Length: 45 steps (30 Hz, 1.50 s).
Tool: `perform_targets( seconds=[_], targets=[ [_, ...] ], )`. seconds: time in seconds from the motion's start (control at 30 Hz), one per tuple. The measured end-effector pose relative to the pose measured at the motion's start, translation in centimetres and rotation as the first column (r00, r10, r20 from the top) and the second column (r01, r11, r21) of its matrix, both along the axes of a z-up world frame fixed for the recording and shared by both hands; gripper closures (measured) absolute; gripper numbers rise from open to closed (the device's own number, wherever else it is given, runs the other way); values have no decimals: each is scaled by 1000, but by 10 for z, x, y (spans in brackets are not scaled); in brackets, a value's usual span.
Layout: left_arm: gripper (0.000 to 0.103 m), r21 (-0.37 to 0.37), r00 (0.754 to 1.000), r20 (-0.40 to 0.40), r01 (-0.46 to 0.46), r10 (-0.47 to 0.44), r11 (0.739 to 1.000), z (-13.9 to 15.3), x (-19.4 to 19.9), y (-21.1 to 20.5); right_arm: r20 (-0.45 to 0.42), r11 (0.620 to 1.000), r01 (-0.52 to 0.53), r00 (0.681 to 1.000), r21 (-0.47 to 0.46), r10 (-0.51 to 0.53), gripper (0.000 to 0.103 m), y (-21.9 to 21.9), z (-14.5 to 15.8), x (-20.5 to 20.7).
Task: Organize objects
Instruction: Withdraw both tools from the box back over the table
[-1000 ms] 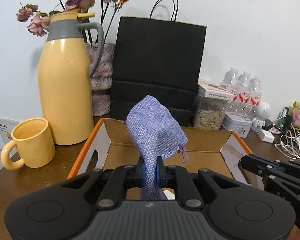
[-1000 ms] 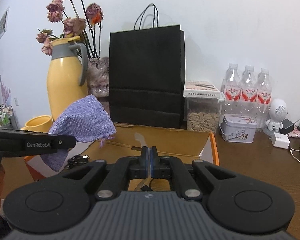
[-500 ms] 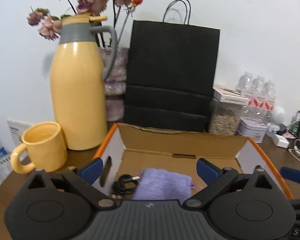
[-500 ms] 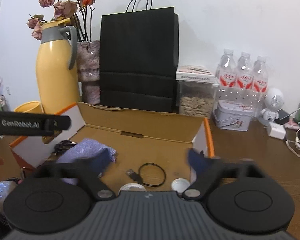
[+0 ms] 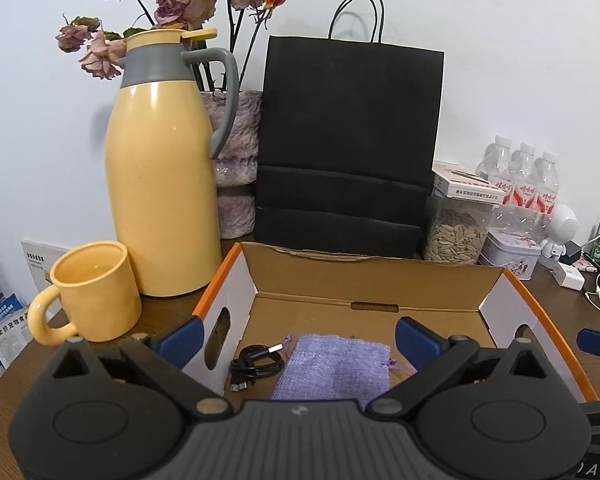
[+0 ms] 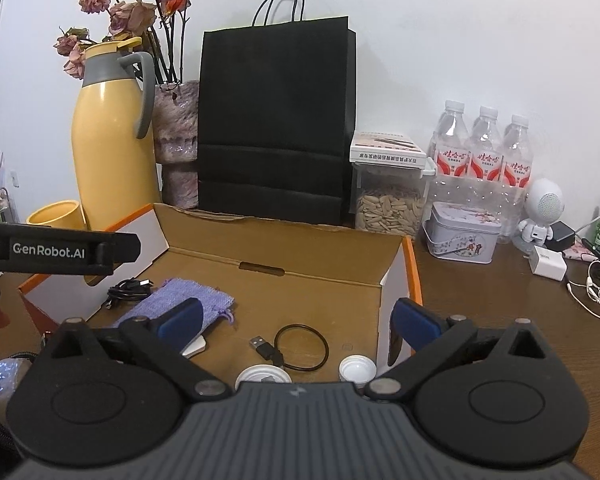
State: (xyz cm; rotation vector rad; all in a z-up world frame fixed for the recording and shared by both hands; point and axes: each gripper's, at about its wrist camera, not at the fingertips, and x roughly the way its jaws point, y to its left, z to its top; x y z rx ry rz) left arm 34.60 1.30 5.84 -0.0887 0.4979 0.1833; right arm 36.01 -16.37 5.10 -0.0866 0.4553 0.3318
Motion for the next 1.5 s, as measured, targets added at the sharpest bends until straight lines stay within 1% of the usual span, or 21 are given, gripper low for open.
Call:
perform_targets(
  seconds=[0.57, 0.83, 1.03, 1.23, 1.5],
  targets=[
    [1, 5, 999, 46, 29, -29, 1000, 9, -24, -7, 49, 1000, -13, 999, 10, 12, 0, -4, 12, -24],
    [1, 21, 996, 75, 48, -49, 999, 7, -52, -9, 68, 1000, -24, 997, -3, 24, 0, -4, 14, -42],
    [1, 14, 995, 78, 68, -69, 998, 5, -73, -10, 77, 1000, -24, 997, -15, 25, 0, -5, 8, -62],
    [1, 30, 994, 67, 81, -83, 996, -5, -92, -14, 91, 999, -33, 995, -10, 34, 0, -6, 1, -88],
    [1, 68, 994, 54, 90, -94, 994, -25, -123, -19, 70, 999, -39, 997, -4, 39, 0, -12, -15, -119]
  ],
)
